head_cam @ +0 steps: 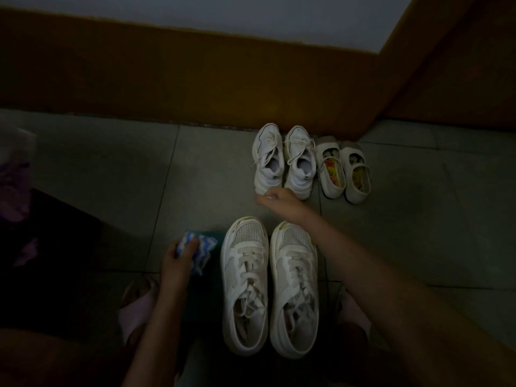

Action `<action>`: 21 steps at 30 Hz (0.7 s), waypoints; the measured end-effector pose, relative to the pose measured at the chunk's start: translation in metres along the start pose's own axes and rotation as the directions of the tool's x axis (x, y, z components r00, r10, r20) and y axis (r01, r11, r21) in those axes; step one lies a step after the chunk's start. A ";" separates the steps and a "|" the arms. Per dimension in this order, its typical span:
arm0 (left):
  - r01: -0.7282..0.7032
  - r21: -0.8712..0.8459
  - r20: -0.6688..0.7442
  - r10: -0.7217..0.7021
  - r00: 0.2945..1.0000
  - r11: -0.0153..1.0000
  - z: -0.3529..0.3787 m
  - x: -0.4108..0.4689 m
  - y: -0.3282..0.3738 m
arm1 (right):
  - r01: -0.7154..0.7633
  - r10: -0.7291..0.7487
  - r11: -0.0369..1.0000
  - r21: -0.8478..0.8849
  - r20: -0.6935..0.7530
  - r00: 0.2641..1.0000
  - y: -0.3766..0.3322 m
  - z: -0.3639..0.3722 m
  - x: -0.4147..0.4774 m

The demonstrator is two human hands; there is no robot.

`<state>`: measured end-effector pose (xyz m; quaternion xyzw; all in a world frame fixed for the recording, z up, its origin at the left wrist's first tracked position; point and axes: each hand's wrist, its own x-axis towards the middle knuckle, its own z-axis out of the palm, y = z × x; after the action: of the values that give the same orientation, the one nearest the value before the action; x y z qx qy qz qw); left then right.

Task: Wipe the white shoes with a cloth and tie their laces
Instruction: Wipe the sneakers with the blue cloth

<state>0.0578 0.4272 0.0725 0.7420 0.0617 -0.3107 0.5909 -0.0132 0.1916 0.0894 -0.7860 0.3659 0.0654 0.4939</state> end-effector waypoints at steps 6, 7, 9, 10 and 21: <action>0.017 -0.021 -0.025 -0.017 1.000 1.000 -0.001 0.001 0.002 | 0.051 -0.052 0.995 -0.090 -0.012 0.999 -0.010 0.010 0.005; 0.023 -0.035 -0.022 -0.024 0.999 0.999 -0.001 0.000 0.003 | 0.048 -0.049 0.997 -0.066 -0.010 0.999 -0.012 0.011 0.005; 0.035 -0.056 -0.018 -0.036 0.999 0.998 -0.002 -0.001 0.004 | 0.028 -0.028 0.999 0.017 0.004 1.000 -0.018 0.011 0.005; 0.036 -0.066 -0.024 -0.037 0.999 0.997 -0.003 0.000 0.004 | 0.024 -0.025 0.997 0.073 0.014 1.000 -0.023 0.009 0.001; -0.046 -0.157 -0.227 0.009 0.974 0.986 -0.048 0.014 0.015 | 0.144 -0.189 0.959 0.243 0.170 0.967 -0.068 0.073 -0.027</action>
<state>0.0942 0.4625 0.0823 0.7229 0.1427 -0.2103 0.6425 0.0298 0.2821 0.1149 -0.7422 0.2540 0.0564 0.6176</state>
